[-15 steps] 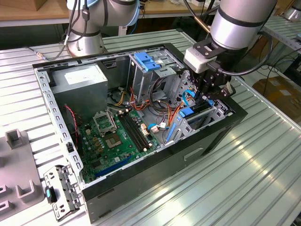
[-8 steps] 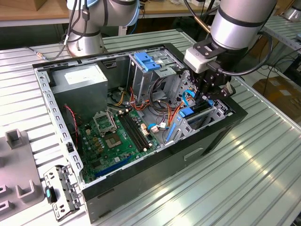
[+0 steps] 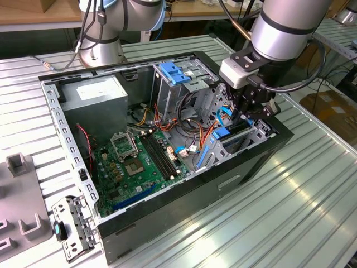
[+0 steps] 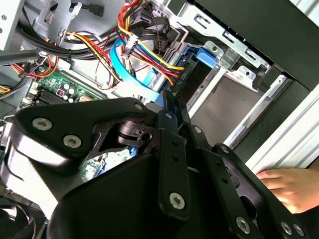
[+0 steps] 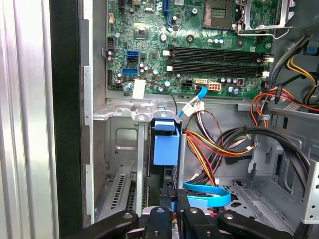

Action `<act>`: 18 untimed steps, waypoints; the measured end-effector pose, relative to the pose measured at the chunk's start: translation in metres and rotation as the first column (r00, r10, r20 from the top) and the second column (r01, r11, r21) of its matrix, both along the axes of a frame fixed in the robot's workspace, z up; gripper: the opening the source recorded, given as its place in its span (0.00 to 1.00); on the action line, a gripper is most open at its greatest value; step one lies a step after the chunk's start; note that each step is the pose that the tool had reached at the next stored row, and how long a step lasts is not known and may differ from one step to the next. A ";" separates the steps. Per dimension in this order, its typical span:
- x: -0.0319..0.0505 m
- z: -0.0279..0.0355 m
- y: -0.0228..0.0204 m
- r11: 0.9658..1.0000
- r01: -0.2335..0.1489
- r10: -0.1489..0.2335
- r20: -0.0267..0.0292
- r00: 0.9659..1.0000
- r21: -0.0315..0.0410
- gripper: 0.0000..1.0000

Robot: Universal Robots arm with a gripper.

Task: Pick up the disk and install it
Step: 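Insert the second disk wire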

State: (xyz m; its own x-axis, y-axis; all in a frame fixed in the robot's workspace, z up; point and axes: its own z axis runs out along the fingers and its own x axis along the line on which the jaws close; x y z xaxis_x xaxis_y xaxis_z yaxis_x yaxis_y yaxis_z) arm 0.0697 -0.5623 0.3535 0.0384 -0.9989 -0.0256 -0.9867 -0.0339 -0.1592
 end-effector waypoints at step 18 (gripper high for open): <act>0.0015 -0.0061 -0.0014 1.000 0.000 0.000 0.000 1.000 0.003 0.16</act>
